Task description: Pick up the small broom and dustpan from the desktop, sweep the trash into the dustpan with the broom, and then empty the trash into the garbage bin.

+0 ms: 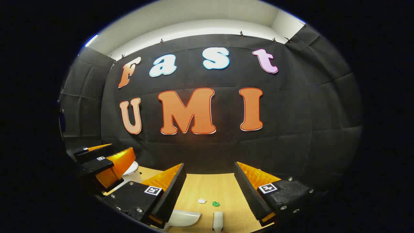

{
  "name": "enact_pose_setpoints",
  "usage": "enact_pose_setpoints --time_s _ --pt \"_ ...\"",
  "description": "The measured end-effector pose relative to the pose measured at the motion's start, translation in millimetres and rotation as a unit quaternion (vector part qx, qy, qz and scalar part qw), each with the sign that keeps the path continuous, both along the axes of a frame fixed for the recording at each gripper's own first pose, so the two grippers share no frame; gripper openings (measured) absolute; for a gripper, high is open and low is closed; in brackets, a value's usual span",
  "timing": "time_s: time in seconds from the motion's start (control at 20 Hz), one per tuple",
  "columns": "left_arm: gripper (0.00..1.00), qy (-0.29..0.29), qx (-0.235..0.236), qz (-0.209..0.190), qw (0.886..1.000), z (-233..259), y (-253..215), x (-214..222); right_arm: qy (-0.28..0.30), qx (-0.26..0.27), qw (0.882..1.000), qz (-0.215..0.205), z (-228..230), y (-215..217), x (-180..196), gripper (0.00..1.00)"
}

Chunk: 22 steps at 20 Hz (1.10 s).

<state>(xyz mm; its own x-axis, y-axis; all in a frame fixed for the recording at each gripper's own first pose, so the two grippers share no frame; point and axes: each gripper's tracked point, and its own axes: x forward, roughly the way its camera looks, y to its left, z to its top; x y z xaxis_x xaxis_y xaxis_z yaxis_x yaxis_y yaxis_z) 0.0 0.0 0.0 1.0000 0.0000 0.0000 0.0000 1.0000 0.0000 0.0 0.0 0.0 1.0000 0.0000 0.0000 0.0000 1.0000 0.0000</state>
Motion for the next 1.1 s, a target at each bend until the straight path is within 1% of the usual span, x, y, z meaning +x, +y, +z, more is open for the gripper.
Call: enact_pose_setpoints --time_s 0.15,0.5,0.8,1.1 --pt "0.93 0.009 0.008 -0.002 1.000 -7 -8 2 0.011 0.001 1.000 0.007 -12 0 3 0.93" --pt "0.94 0.018 0.016 -0.002 1.000 -16 -11 4 0.032 0.006 0.999 0.000 -27 -8 7 0.93" --pt "0.93 0.017 0.019 -0.001 1.000 -16 -9 3 0.023 0.003 1.000 -0.008 -22 -10 6 0.93" --pt "0.94 0.009 0.014 -0.002 1.000 -12 -9 -1 -0.006 0.000 1.000 -0.016 -8 -11 0 0.93"
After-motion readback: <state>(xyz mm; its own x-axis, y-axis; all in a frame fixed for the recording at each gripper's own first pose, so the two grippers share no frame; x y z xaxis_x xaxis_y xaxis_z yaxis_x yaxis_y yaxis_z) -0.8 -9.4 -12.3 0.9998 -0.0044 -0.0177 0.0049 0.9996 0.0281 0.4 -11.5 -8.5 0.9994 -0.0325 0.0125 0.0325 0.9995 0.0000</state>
